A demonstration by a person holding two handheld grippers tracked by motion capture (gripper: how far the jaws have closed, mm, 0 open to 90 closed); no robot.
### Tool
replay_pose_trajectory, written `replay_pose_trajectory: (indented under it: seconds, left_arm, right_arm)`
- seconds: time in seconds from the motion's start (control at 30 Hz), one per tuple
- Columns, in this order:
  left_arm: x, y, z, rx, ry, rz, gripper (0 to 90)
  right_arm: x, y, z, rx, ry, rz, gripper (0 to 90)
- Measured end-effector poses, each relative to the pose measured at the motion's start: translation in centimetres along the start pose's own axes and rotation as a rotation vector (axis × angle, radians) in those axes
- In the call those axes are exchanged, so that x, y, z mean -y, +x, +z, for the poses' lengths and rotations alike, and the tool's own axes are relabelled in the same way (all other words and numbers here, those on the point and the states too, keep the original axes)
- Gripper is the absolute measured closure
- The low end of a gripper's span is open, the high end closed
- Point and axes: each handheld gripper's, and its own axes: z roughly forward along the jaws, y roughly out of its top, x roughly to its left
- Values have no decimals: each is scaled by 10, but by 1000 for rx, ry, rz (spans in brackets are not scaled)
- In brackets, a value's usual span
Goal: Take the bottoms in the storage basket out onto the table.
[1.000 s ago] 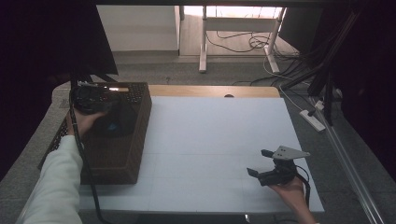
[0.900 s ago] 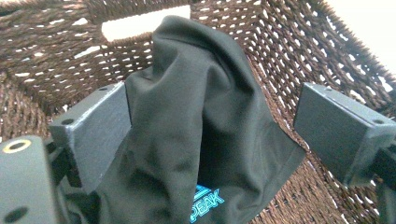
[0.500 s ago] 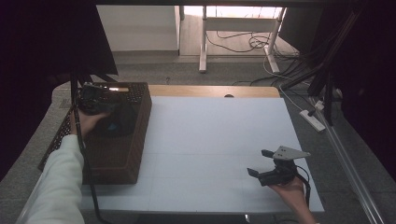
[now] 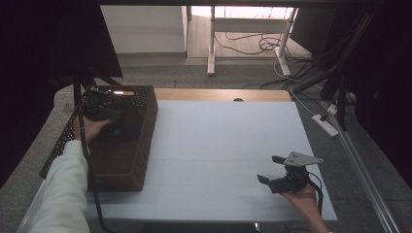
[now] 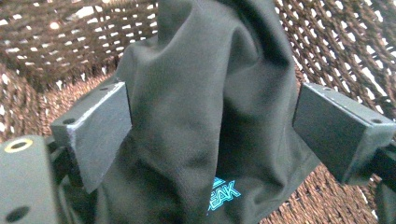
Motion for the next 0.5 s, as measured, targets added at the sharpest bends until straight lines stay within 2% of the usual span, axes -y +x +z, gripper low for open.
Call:
replay_pose_trajectory:
  seconds: [0.2,0.5]
  left_arm:
    - [1,1,7,-12,35,5,131]
    - [5,5,16,-16,92,-11,164]
  right_arm:
    - [0,0,0,-3,0,0,46]
    - [0,-1,-2,7,-6,2,46]
